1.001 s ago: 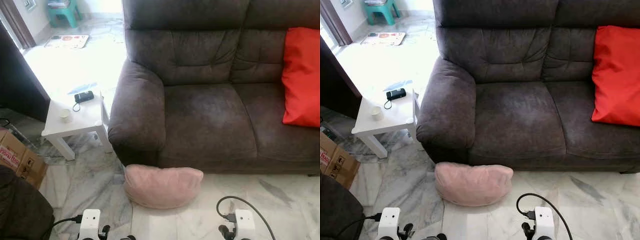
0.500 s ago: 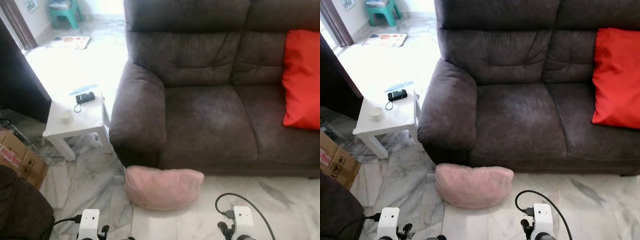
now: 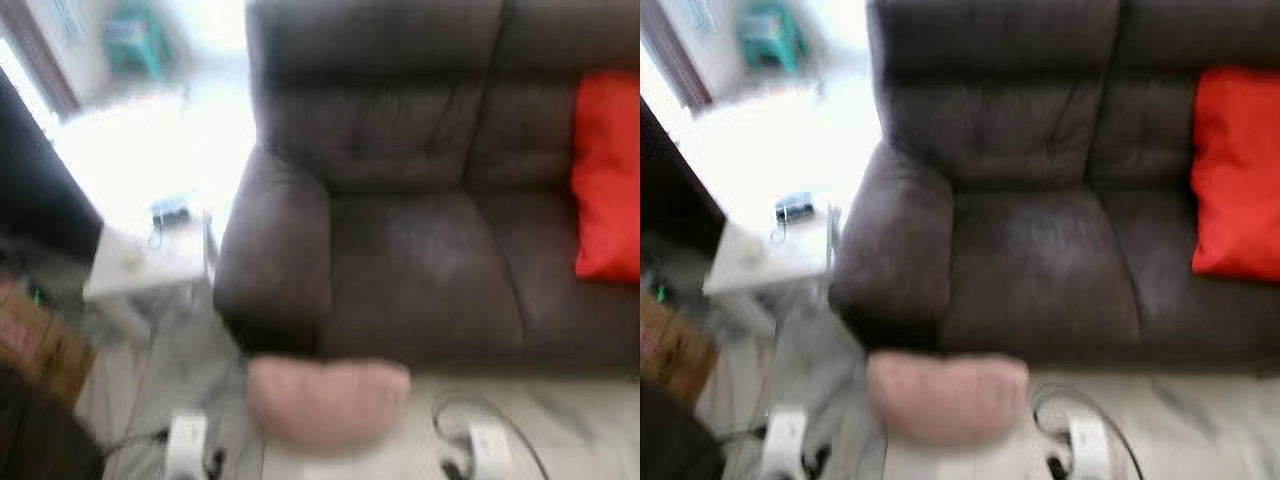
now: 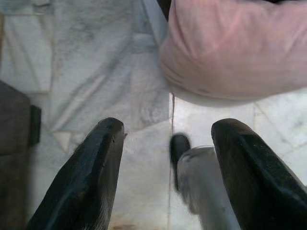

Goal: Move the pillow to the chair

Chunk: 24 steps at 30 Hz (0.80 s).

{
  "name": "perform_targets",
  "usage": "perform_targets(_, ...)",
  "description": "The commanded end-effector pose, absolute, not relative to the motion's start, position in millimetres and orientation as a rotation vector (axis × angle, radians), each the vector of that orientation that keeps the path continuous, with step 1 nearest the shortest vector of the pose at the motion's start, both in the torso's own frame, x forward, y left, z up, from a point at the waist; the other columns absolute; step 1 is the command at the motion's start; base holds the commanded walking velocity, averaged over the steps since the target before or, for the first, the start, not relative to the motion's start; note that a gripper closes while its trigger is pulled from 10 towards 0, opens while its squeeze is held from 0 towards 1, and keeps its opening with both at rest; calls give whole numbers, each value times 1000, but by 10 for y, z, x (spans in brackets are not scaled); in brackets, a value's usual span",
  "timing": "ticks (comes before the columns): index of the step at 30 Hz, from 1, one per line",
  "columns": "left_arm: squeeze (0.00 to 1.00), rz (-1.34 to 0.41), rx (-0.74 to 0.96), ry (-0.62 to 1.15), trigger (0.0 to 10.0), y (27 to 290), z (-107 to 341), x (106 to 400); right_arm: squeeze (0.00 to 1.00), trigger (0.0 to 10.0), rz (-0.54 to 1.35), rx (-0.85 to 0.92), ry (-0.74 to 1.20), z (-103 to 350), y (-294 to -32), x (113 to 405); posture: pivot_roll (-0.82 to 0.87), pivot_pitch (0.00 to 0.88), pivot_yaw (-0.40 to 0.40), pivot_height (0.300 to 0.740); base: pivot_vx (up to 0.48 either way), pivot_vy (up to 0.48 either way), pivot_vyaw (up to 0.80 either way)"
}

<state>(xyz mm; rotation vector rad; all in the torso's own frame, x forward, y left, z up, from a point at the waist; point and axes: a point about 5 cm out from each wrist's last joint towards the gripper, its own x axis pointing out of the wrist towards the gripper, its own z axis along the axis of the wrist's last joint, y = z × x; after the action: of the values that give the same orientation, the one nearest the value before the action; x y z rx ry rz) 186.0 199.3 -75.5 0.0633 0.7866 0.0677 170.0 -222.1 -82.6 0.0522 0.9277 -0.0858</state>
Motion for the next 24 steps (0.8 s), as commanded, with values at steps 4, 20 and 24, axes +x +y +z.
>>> perform_targets(4,0,84,75,825,10000,2087,-785,1785,0,10000,-76,70,925,-836,-2144,1712,77,115,-22,740,253,0,0)
perform_targets(20,0,55,74,844,10000,2056,-797,1783,0,10000,-94,73,922,-811,-2220,1737,81,116,-23,740,189,0,0)
perform_targets(24,0,66,70,834,10000,2055,-791,1792,0,10000,-88,66,923,-803,-2237,1747,86,113,-29,740,0,0,-728)
